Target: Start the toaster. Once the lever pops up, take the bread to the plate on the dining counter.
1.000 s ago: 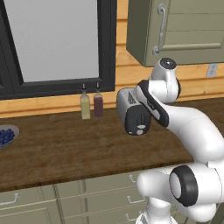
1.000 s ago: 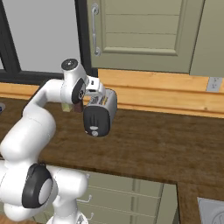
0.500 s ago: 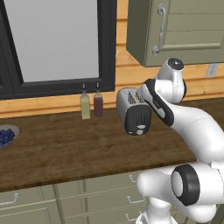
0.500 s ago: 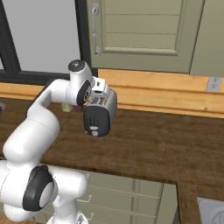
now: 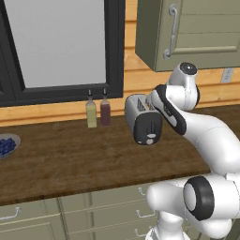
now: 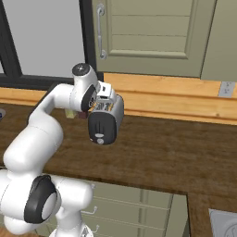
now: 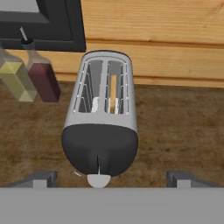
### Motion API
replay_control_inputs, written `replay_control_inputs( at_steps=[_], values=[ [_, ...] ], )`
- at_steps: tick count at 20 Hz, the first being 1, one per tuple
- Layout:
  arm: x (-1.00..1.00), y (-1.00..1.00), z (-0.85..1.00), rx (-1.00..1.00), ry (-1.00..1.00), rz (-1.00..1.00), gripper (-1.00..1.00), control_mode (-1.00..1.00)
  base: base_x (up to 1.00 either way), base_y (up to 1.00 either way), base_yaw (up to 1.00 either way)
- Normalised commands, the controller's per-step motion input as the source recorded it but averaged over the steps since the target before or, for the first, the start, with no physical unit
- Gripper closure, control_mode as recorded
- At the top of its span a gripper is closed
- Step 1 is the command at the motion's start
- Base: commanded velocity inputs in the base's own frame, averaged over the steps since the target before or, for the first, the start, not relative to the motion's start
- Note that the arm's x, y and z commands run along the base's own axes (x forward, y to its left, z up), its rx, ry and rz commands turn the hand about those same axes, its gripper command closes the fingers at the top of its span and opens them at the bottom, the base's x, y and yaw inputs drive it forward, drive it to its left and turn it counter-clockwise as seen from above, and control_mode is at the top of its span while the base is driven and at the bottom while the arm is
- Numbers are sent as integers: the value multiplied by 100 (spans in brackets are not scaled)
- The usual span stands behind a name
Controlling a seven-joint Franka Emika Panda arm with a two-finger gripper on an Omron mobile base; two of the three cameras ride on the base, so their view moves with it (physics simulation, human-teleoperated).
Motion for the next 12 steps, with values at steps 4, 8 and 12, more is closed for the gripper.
replay_control_inputs(
  at_steps=[4,8,12],
  values=[
    [0,0,0,0,0,0,-100,-100,0,0,0],
    [0,0,0,0,0,0,-100,-100,0,0,0],
    [0,0,0,0,0,0,-100,-100,0,0,0]
  ],
)
